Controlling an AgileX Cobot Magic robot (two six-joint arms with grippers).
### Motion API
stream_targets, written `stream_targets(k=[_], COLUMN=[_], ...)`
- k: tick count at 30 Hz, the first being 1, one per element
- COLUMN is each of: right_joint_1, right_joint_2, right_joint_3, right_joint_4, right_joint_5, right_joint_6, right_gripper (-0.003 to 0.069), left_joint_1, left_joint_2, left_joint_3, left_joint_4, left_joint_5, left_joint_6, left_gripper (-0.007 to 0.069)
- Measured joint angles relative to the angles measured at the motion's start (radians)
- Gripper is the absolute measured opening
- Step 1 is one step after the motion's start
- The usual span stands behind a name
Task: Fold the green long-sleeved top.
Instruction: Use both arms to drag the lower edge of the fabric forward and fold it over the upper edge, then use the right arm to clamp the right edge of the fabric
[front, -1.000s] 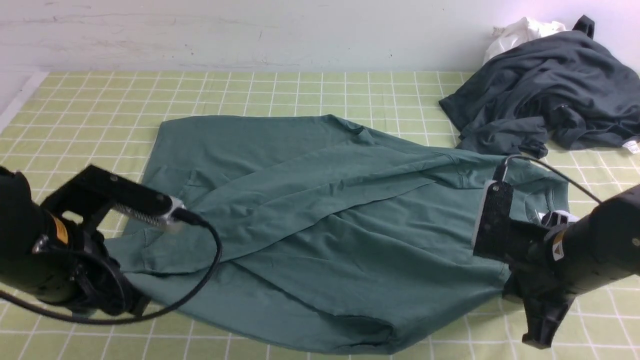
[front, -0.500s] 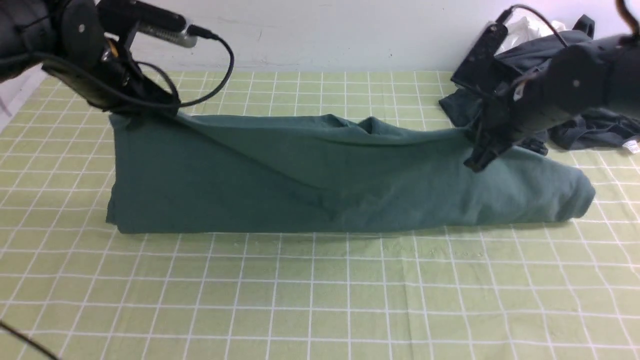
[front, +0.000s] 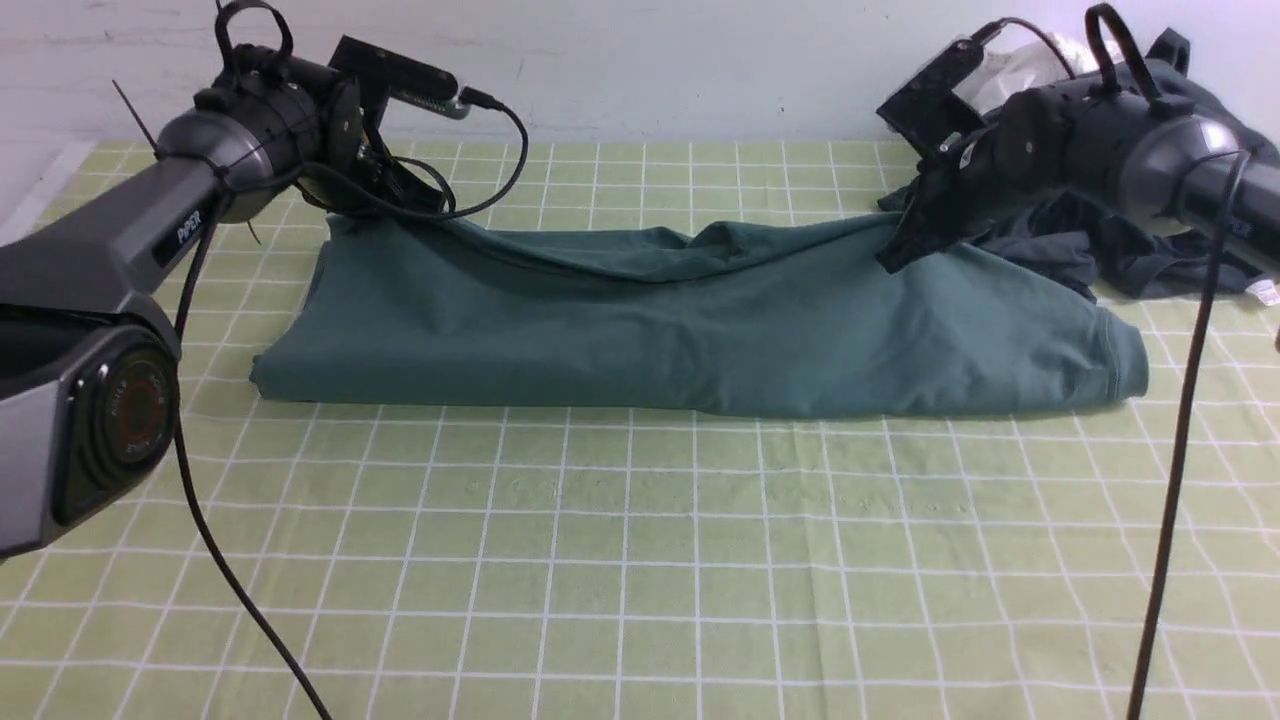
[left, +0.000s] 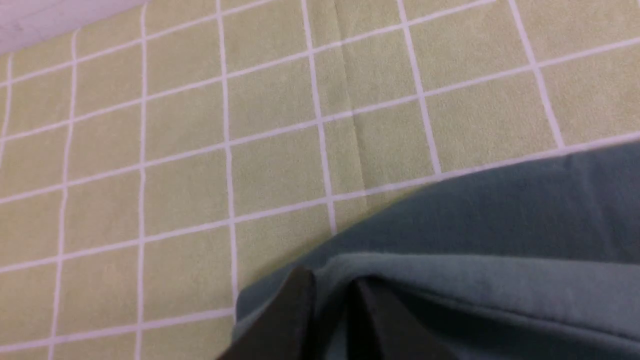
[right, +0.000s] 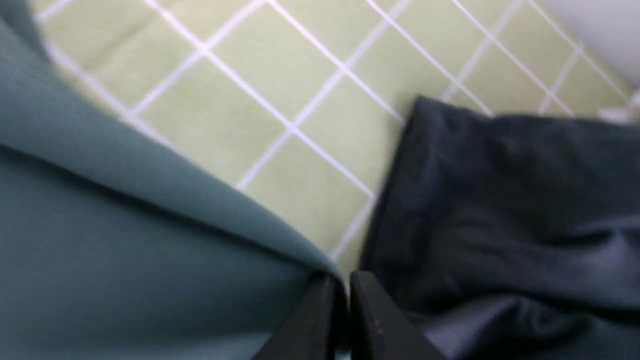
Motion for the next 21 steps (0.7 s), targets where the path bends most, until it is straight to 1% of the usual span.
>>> stream_targets(k=[3, 4, 6, 7, 8, 9, 10, 11, 13, 15, 16, 17, 18, 19, 21], right_joint_1=[-0.020, -0.024, -0.027, -0.027, -0.024, -0.021, -0.015, -0.005, 0.018, 0.052, 0.070, 0.088, 0.098, 0.115, 0.133], right_joint_2=[0.000, 0.000, -0.010, -0.010, -0.026, -0.034, -0.043, -0.054, -0.062, -0.052, -0.038, -0.018, 0.002, 0.030, 0.086], right_joint_3=[-0.004, -0.007, -0.008, -0.008, -0.008, -0.008, -0.009, -0.010, -0.011, -0.012, -0.015, -0.016, -0.017, -0.017, -0.017], right_joint_4=[-0.006, -0.007, -0.007, -0.007, 0.012, 0.025, 0.054, 0.105, 0.200, 0.323, 0.386, 0.445, 0.478, 0.536, 0.604], right_joint_5=[0.006, 0.013, 0.043, 0.043, 0.075, 0.089, 0.103, 0.121, 0.141, 0.140, 0.129, 0.111, 0.097, 0.065, 0.006], right_joint_6=[0.072, 0.109, 0.180, 0.187, 0.250, 0.277, 0.293, 0.290, 0.222, 0.097, 0.016, -0.068, -0.135, -0.215, -0.344], right_gripper=[0.0153, 0.0199, 0.0261, 0.0261, 0.0291, 0.0295, 0.0293, 0.0274, 0.0205, 0.0118, 0.0069, 0.0035, 0.0017, 0.0002, -0.0009], left_joint_1=[0.002, 0.003, 0.003, 0.004, 0.005, 0.006, 0.008, 0.009, 0.010, 0.011, 0.011, 0.011, 0.011, 0.010, 0.009], left_joint_2=[0.006, 0.003, -0.005, -0.006, -0.022, -0.030, -0.046, -0.068, -0.101, -0.123, -0.126, -0.126, -0.126, -0.118, -0.111], left_joint_3=[-0.031, -0.048, -0.075, -0.078, -0.105, -0.113, -0.122, -0.127, -0.131, -0.138, -0.139, -0.139, -0.139, -0.139, -0.138], left_joint_4=[0.009, 0.014, 0.018, 0.019, 0.021, 0.021, 0.021, 0.017, -0.012, -0.069, -0.109, -0.152, -0.187, -0.237, -0.300], left_joint_5=[-0.005, -0.001, 0.029, 0.035, 0.096, 0.119, 0.150, 0.202, 0.265, 0.321, 0.350, 0.381, 0.410, 0.457, 0.518], left_joint_6=[-0.050, -0.090, -0.142, -0.146, -0.170, -0.172, -0.174, -0.162, -0.114, -0.038, 0.006, 0.053, 0.082, 0.129, 0.189], left_gripper=[0.0330, 0.0388, 0.0446, 0.0449, 0.0459, 0.0454, 0.0440, 0.0394, 0.0304, 0.0194, 0.0129, 0.0075, 0.0046, 0.0017, 0.0004])
